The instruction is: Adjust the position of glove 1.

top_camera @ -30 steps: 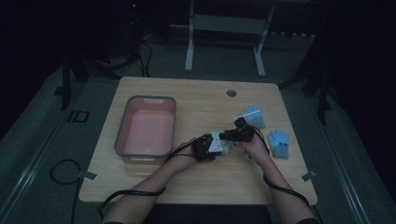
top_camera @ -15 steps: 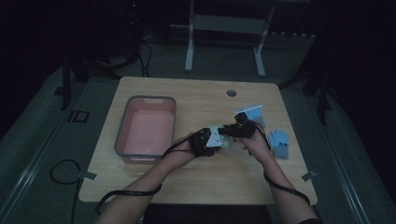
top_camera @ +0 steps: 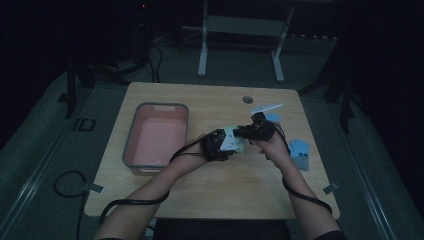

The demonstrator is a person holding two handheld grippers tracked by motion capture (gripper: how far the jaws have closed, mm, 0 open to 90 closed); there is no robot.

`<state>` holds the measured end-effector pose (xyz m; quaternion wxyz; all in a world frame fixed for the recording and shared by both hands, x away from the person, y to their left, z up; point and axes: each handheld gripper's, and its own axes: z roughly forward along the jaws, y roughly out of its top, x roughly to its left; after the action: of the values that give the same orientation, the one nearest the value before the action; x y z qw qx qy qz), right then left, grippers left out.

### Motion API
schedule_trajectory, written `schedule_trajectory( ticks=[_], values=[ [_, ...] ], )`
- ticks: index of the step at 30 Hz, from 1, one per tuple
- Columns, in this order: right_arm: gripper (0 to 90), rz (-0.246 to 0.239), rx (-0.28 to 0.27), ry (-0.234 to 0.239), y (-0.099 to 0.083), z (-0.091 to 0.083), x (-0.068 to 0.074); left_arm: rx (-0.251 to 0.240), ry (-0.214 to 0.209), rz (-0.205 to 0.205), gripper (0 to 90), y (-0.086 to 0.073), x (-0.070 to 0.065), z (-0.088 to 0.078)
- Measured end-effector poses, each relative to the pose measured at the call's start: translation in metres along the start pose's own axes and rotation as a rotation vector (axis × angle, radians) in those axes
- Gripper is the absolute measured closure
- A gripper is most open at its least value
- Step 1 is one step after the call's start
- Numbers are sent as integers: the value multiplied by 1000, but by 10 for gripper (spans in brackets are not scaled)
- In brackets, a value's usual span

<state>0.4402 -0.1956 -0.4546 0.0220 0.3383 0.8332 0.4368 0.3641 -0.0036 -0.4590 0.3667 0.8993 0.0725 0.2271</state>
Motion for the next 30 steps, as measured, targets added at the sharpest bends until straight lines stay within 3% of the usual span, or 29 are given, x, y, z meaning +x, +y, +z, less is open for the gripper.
schedule_trajectory(
  ticks=[18, 30],
  values=[
    [725, -36, -6, 37, 35, 26, 24, 36, 34, 12, 710, -20, 19, -38],
    [724, -68, -6, 60, 58, 53, 45, 51, 77, -17, 710, -42, 31, -64]
  ],
)
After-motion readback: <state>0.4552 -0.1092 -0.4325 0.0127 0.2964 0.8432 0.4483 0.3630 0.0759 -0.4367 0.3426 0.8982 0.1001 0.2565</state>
